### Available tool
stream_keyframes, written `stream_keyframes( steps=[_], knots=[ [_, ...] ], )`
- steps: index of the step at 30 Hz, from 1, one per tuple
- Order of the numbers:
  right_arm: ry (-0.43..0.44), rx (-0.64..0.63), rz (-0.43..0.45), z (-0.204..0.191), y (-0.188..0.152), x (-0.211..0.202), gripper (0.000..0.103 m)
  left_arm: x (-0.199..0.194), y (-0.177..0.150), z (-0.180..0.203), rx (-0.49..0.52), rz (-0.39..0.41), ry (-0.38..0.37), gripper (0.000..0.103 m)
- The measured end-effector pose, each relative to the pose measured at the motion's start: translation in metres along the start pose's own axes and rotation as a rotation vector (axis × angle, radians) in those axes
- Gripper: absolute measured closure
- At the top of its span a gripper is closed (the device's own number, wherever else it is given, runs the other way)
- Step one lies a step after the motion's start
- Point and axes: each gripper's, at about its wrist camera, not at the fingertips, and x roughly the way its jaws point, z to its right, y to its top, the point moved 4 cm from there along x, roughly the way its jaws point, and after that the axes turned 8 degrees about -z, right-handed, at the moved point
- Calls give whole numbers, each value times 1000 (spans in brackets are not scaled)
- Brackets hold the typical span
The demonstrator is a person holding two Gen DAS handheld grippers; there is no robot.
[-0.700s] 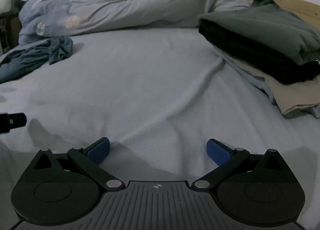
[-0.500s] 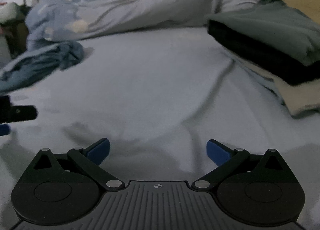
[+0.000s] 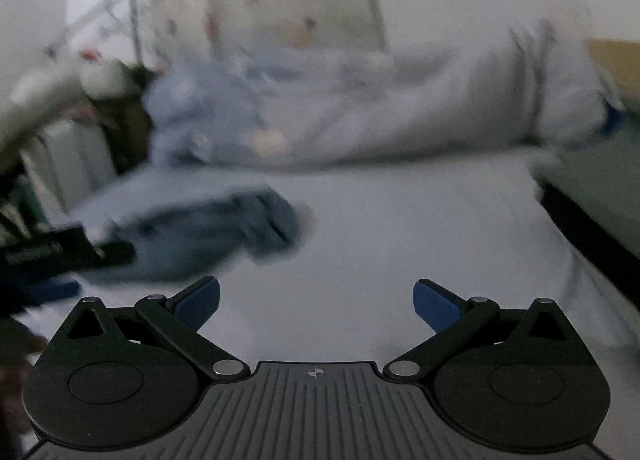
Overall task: Fold clothes
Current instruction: 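Move both grippers over the crumpled dark blue shirt on the bed, then grasp the dark blue shirt with the right gripper and lift it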
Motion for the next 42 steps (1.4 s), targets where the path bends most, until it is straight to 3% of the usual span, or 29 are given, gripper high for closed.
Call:
stream_keyframes(
  steps=[4,8,11,18,20,22,23,30,36,39,42],
  knots=[
    [58,-27,128,-33,48,-17,0,-21,27,-17,-34,88,-11,0],
    [87,-112,151,-57,77,-9,0,-26,36,-38,-81,108,7,0],
    [94,-185,123,-76,80,12,0,-23,35,-52,-114,115,36,0],
    [204,-285,24,-150,74,93,2,-28,41,-101,-245,140,72,0],
    [235,-311,-13,-171,71,120,13,-32,41,-111,-282,159,92,0],
    [261,-289,-69,-183,68,149,36,-37,43,-119,-309,179,113,0],
    [274,-275,-97,-190,66,164,40,-39,45,-122,-322,188,123,0],
    [334,-175,-227,-224,46,256,42,-48,56,-139,-390,228,154,0],
    [321,-222,-263,-253,35,298,44,-39,56,-147,-424,184,128,0],
    [285,-264,-295,-261,33,307,100,-36,52,-146,-425,171,124,0],
    [288,-279,-256,-261,36,296,101,-35,49,-146,-449,165,126,0]
  ],
)
